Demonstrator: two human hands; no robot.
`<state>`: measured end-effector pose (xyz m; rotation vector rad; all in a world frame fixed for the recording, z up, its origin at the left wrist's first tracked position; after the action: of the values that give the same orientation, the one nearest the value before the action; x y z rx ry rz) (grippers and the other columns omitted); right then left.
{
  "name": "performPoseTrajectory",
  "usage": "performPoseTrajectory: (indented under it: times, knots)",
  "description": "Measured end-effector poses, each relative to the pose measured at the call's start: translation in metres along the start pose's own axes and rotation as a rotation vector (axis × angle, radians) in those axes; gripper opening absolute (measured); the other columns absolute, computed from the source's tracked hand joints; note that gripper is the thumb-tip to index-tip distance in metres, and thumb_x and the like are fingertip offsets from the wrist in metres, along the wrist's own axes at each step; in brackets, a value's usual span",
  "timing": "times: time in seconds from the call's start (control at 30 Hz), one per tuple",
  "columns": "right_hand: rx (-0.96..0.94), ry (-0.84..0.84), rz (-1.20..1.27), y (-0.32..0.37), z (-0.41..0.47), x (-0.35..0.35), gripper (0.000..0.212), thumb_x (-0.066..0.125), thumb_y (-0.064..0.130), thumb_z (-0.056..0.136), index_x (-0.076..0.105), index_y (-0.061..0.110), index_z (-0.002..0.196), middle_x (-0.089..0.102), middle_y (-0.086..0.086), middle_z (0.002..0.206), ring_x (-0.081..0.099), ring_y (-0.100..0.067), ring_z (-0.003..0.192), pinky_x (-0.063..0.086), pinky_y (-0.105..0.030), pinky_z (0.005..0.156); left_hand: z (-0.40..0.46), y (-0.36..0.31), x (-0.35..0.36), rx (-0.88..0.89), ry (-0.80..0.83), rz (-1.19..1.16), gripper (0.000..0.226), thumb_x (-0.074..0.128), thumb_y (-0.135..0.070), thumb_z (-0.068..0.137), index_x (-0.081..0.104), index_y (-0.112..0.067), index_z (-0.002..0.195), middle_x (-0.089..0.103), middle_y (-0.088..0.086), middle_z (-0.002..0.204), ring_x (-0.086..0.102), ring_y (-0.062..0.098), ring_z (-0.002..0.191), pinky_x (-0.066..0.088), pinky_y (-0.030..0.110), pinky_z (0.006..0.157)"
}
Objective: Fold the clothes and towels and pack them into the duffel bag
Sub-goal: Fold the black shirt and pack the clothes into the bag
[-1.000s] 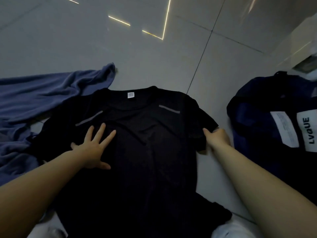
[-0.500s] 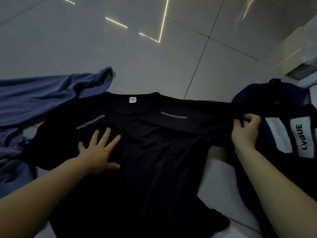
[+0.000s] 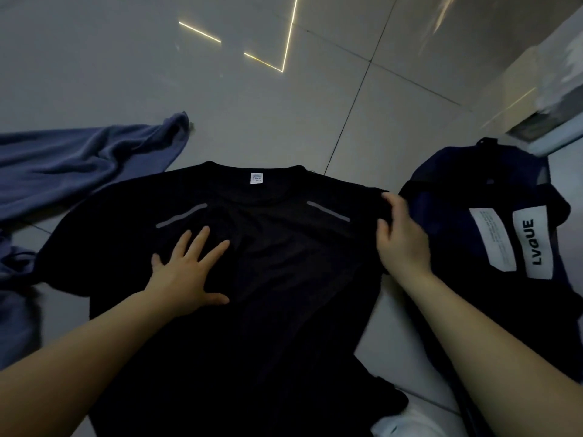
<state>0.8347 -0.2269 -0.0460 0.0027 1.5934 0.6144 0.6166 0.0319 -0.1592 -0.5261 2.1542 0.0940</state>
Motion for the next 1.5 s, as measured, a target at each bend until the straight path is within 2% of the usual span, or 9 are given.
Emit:
performPoseTrajectory:
  times: [0.2,0.4,0.5,0.63,0.8,1.03,1.2,1.37,1.5]
  knots:
    - [-0.141,0.576,0.059,0.066,-0.040,0.097,0.074,0.053,0.033,0.095,0.003,0.045,0.149,0.053,0.003,0.133,0.062,-0.020,0.099,0.049,-0.036,0.090,-0.028,0.068,-0.044,-0.196,-0.554,-0.262,0.062,0.062,-0.050,0.085,0.046,-0.024,0.140,0.035,0.011,0.148,0.030,0.033,0.136,0.031,0.055,0.106]
    - [-0.160,0.508,0.020,0.096,-0.028,0.096,0.050,0.048,0.025,0.097,0.033,0.029,0.145,0.057,0.007,0.107,0.058,-0.013,0.090,0.047,-0.031,0.078,-0.058,0.170,-0.046,-0.493,-0.767,-0.431,0.041,0.059,-0.026,0.092,0.053,-0.012,0.130,0.046,0.021,0.132,0.043,0.045,0.119,0.036,0.058,0.096]
    - [-0.279,0.526,-0.066,0.140,-0.026,0.105,0.047,0.049,0.026,0.096,0.039,0.025,0.142,0.051,0.002,0.129,0.052,-0.020,0.115,0.046,-0.032,0.090,-0.063,0.210,-0.026,-0.661,-0.707,-0.673,0.043,0.057,-0.022,0.094,0.049,-0.005,0.132,0.048,0.025,0.132,0.044,0.044,0.120,0.037,0.052,0.097]
    - [-0.446,0.768,-0.213,0.211,-0.049,0.153,0.073,0.055,0.043,0.092,0.016,0.030,0.151,0.030,-0.002,0.150,0.035,-0.027,0.134,0.039,-0.044,0.105,-0.063,0.224,-0.014,-0.748,-0.677,-0.972,0.047,0.063,-0.036,0.090,0.056,-0.004,0.125,0.063,0.019,0.120,0.057,0.036,0.112,0.043,0.042,0.093]
    - [-0.447,0.801,-0.329,0.264,-0.064,0.199,0.087,0.051,0.059,0.090,-0.006,0.035,0.152,0.003,-0.005,0.160,0.007,-0.034,0.145,0.026,-0.058,0.111,-0.043,0.233,-0.007,-0.764,-0.431,-0.907,0.049,0.075,-0.045,0.077,0.067,-0.007,0.107,0.069,0.015,0.106,0.064,0.034,0.100,0.052,0.040,0.086]
    - [-0.422,0.891,-0.546,0.253,-0.081,0.225,0.106,0.054,0.072,0.079,-0.019,0.039,0.149,-0.028,-0.002,0.157,-0.018,-0.038,0.144,0.018,-0.071,0.107,-0.037,0.248,-0.057,-0.435,-0.541,-1.407,0.012,0.066,-0.020,0.089,0.065,-0.009,0.087,0.066,0.010,0.077,0.064,0.017,0.060,0.053,0.030,0.059]
    - [-0.323,0.905,-0.522,0.245,-0.061,0.223,0.116,0.061,0.073,0.073,-0.020,0.040,0.148,-0.032,-0.001,0.155,-0.021,-0.039,0.143,0.023,-0.069,0.105,-0.040,0.237,-0.067,-0.286,-0.247,-1.595,0.010,0.065,-0.021,0.087,0.061,-0.012,0.084,0.068,0.003,0.071,0.065,0.012,0.057,0.053,0.024,0.052]
    - [-0.304,0.914,-0.515,0.248,-0.063,0.225,0.122,0.066,0.071,0.069,-0.021,0.039,0.148,-0.033,-0.004,0.155,-0.022,-0.040,0.143,0.022,-0.070,0.105,-0.048,0.226,-0.023,-0.504,0.042,-1.857,0.018,0.060,-0.034,0.090,0.065,-0.019,0.080,0.064,-0.004,0.066,0.059,0.007,0.049,0.041,0.013,0.039]
    - [-0.302,0.931,-0.530,0.248,-0.064,0.227,0.124,0.067,0.071,0.069,-0.023,0.038,0.147,-0.035,-0.004,0.154,-0.023,-0.040,0.142,0.022,-0.070,0.105,-0.048,0.249,-0.010,-0.621,-0.275,-1.895,0.008,0.064,-0.021,0.089,0.060,-0.017,0.084,0.064,-0.001,0.070,0.059,0.010,0.057,0.047,0.016,0.041]
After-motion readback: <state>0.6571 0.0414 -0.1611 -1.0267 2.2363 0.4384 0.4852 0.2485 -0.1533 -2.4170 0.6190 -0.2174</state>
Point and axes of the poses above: each hand's wrist, its own z-axis towards the middle knuckle, its own x-axis out of the palm, y = z × x, the point moved 10 cm from there along z, towards the middle knuckle
